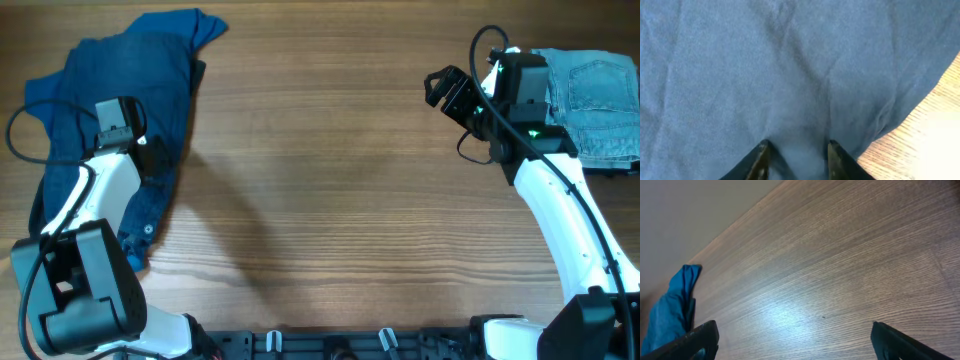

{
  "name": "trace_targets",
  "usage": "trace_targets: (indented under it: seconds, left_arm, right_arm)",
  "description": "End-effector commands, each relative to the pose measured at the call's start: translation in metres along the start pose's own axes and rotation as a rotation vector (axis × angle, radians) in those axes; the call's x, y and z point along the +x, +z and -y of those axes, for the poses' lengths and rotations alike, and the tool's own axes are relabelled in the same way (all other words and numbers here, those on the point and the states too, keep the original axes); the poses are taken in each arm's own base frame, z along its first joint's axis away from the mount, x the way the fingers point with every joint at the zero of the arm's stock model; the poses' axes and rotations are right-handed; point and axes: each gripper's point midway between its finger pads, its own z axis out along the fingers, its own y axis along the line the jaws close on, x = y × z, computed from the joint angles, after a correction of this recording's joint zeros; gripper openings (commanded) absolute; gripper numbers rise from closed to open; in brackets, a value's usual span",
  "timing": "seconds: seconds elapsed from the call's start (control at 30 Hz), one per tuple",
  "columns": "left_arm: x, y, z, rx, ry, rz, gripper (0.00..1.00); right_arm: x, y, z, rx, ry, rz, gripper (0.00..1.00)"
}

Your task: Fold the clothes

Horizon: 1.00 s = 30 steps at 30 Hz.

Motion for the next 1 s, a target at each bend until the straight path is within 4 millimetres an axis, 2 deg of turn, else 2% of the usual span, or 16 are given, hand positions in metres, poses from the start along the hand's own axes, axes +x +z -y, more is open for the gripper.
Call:
trace_targets:
  seconds: [0.0,0.03,0.2,0.3,0.37,0.47,0.53,0.57,0.6,0.67,0.73,0.8,0.87,0.9,0.93,0.97]
  left_arm:
    - [-0.001,0.001,0.002,0.011,0.008,-0.007,0.11]
    - [-0.001,0.001,0.002,0.011,0.008,-0.007,0.04]
    - [-0.005,-0.001,0.007,0.034,-0.012,0.006,0.04]
    - [-0.017,-0.018,0.01,0.065,-0.017,0.04,0.04]
    - [-0.035,-0.043,0.013,0.093,-0.024,0.095,0.04]
    - [-0.067,-0.099,0.028,0.217,-0.029,0.21,0.04]
    - [-0.09,-0.152,0.04,0.331,-0.021,0.316,0.04]
    - [-0.096,-0.169,0.045,0.372,-0.014,0.35,0.04]
    - [-0.104,-0.215,0.06,0.469,0.021,0.44,0.04]
    - [-0.101,-0.23,0.065,0.472,0.038,0.464,0.04]
    - [-0.091,-0.225,0.059,0.404,0.037,0.435,0.05]
    - [-0.077,-0.204,0.047,0.305,0.032,0.351,0.25]
    - [-0.059,-0.174,0.04,0.233,0.04,0.226,0.55]
    - [-0.052,-0.161,0.04,0.217,0.048,0.176,0.65]
    - [-0.044,-0.145,0.041,0.202,0.055,0.113,0.71]
    - [-0.033,-0.126,0.042,0.184,0.063,0.041,0.72]
  right_arm:
    - [0.0,0.001,-0.002,-0.008,-0.012,-0.015,0.98]
    - [0.001,0.001,-0.002,-0.006,-0.011,-0.018,0.98]
    - [0.001,0.001,-0.001,-0.002,-0.011,-0.018,0.98]
    - [0.001,0.001,-0.001,-0.002,-0.013,-0.018,1.0]
    - [0.002,0.001,-0.001,-0.003,-0.017,-0.024,0.99]
    - [0.003,0.001,0.0,0.0,-0.016,-0.028,1.0]
    - [0.003,0.001,0.0,-0.001,-0.017,-0.027,0.99]
    - [0.003,0.001,0.0,0.0,-0.016,-0.027,0.99]
    - [0.005,0.001,0.001,0.004,-0.014,-0.034,0.99]
    - [0.007,0.001,0.002,0.01,-0.015,-0.043,1.0]
    - [0.009,0.001,0.003,0.01,-0.037,-0.05,1.0]
    - [0.01,0.001,0.004,0.015,-0.044,-0.057,1.0]
    - [0.011,0.001,0.005,0.015,-0.059,-0.06,1.0]
    - [0.011,0.001,0.004,0.015,-0.06,-0.059,0.99]
    - [0.011,0.001,0.004,0.015,-0.06,-0.058,1.0]
    - [0.01,0.001,0.004,0.014,-0.06,-0.057,0.99]
